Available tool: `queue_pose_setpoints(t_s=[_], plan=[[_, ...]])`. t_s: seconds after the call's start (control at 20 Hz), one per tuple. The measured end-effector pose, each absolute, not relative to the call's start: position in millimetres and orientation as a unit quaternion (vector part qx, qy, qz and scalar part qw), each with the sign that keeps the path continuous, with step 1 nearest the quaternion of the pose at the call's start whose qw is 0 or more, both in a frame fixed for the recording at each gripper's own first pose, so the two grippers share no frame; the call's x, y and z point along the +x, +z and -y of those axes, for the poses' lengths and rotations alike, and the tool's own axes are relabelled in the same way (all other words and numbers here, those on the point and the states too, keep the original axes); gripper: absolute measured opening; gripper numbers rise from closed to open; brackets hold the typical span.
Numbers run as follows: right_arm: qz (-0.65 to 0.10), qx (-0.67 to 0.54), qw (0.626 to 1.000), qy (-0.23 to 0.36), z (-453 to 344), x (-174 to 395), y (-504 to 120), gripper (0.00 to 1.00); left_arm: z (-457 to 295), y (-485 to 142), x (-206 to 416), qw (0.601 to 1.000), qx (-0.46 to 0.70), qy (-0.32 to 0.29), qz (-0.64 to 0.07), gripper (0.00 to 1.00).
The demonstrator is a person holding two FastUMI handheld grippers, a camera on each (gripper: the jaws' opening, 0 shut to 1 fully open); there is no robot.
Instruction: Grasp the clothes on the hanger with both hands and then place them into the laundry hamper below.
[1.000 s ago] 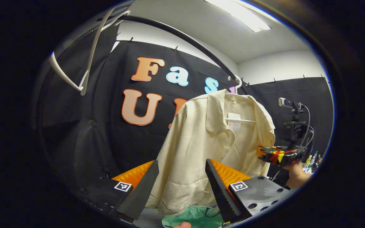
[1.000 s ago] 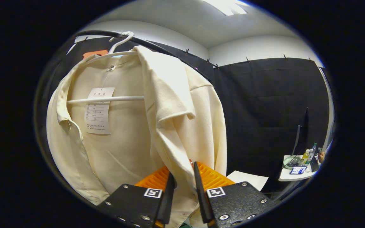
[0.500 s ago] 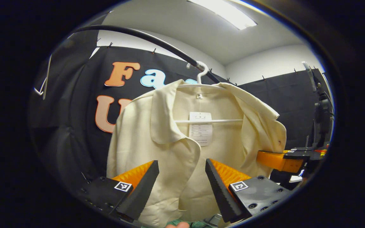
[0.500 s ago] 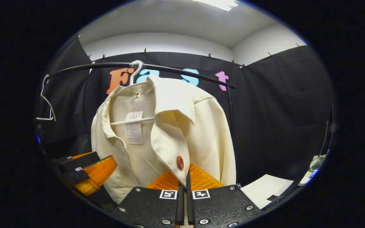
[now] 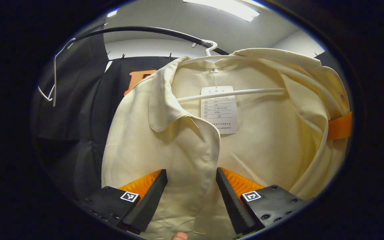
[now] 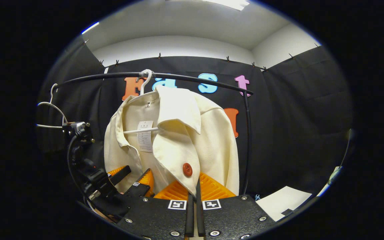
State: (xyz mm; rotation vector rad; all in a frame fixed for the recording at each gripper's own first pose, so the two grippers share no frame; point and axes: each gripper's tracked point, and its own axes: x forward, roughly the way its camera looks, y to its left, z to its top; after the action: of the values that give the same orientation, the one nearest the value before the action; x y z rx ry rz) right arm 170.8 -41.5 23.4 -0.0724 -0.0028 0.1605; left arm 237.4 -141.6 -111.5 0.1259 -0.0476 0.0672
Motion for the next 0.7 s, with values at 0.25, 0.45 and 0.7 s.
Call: queue_pose_setpoints(t_s=[0.25,0.45,0.7], plan=[[0.002,-0.034,0.996,0.078,44,174,21,0.03,55,-95,234,0.968,0.169,0.18,0.047,0.96],[0.003,-0.025,0.997,0.07,49,181,17,0.03,7,-55,221,0.93,0.246,0.255,0.095,0.98],[0.014,-0.022,0.998,0.061,48,180,21,0.03,-22,-18,205,0.902,0.313,0.271,0.124,0.67]])
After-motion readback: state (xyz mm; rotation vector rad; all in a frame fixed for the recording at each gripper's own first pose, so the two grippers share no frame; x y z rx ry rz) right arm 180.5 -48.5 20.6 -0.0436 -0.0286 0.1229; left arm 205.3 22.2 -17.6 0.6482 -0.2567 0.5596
